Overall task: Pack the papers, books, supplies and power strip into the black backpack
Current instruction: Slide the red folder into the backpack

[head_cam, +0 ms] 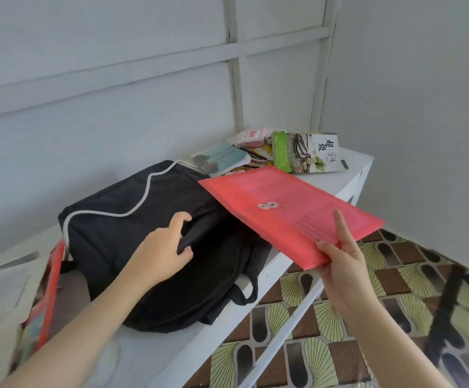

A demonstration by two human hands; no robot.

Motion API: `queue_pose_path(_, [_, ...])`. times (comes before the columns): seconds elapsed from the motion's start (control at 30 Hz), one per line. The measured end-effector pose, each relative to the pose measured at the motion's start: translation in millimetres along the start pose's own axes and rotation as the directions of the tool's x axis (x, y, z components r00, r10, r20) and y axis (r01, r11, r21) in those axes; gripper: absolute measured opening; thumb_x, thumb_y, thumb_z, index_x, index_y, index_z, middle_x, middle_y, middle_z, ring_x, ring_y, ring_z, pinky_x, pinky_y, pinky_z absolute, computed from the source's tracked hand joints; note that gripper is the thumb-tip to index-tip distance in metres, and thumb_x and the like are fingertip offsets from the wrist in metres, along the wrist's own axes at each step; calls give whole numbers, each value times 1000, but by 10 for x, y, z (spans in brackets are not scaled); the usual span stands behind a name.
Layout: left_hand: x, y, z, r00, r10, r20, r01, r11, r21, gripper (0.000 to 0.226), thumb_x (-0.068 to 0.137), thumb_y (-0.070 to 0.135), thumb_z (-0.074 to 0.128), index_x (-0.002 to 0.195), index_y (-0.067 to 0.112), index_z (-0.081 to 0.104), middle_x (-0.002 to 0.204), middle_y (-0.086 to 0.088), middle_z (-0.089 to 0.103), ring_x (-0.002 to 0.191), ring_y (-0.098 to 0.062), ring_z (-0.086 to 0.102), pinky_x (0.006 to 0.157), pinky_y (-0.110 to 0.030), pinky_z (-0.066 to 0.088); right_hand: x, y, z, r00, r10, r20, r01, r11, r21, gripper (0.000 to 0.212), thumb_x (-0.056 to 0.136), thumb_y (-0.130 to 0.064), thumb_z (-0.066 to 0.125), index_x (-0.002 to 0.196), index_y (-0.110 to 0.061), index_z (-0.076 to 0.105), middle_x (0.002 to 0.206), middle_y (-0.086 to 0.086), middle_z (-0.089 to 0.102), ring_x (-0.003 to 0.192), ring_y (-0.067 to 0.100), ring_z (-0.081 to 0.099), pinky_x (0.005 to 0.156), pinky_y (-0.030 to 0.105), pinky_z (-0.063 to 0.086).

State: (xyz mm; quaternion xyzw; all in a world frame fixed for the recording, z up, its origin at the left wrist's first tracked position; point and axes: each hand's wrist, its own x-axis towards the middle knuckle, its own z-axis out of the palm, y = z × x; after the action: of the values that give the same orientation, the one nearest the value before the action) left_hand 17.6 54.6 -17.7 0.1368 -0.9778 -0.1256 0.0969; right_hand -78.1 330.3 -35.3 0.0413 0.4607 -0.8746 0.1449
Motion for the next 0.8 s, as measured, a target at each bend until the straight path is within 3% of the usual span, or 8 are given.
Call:
queue_pose_path(0.13, [242,-342,-327,958,-240,158,284,875,-392,52,90,20,58,130,22,24,92,-3,67,90,-12,57,83,-27,36,-51,26,51,1000,-24,-16,24,1000,-5,65,91,12,43,138,-33,46,129,-5,48,60,4,53,55,22,56])
queue_pose_path(0.2, [323,-549,-349,916,-328,233,396,832,-387,54,92,22,57,132,18,21,104,-9,66,98,-12,52,83,-23,34,-74,55,69,1000,-22,-18,21,1000,-10,65,91,12,43,138,-33,45,122,-2,50,57,4,51,53,21,55])
queue_pose_path(0.27, [311,-646,-281,930,-316,189,360,888,-286,58,90,26,60,132,17,21,106,-9,64,91,-13,54,79,-24,38,-96,94,83,999,-14,-31,13,1000,-9,65,91,11,43,138,-34,46,127,-1,46,58,4,53,53,22,55])
queue_pose_path(0.4, [131,-590,-150,983,-33,-179,51,994,95,55,83,19,68,130,24,38,88,1,60,83,-22,59,67,-35,47,-145,179,96,999,-10,-47,9,1000,-9,65,91,12,42,138,-34,46,135,-2,41,72,10,53,55,23,57])
queue_pose_path(0.53, [-14,-553,2,908,352,-230,-199,842,502,70,48,-7,81,114,9,65,56,-9,55,38,-27,48,35,-24,33,-174,233,94,997,-8,-76,7,1000,-8,65,92,13,41,138,-32,45,129,-2,42,74,11,51,52,21,55])
queue_pose_path(0.63, [-122,-519,116,949,293,-117,-179,804,567,63,60,31,86,115,6,65,76,-24,64,43,-32,55,35,-24,37,-195,234,92,996,-7,-85,6,1000,-15,65,92,12,41,138,-32,45,127,-1,43,67,10,44,50,20,54])
queue_pose_path(0.7, [-167,-483,147,980,196,-29,-135,767,628,81,63,54,77,126,8,58,100,-30,64,61,-37,63,37,-27,42,-215,227,98,996,-10,-87,8,1000,-21,65,92,12,41,138,-33,45,133,1,41,62,8,45,49,20,53])
queue_pose_path(0.8, [-174,-450,107,996,82,37,-86,727,682,93,81,70,44,150,16,14,142,-25,38,104,-31,59,61,-31,50,-250,207,125,997,-23,-80,21,999,-29,66,91,13,42,137,-34,47,138,1,38,62,7,48,52,21,55])
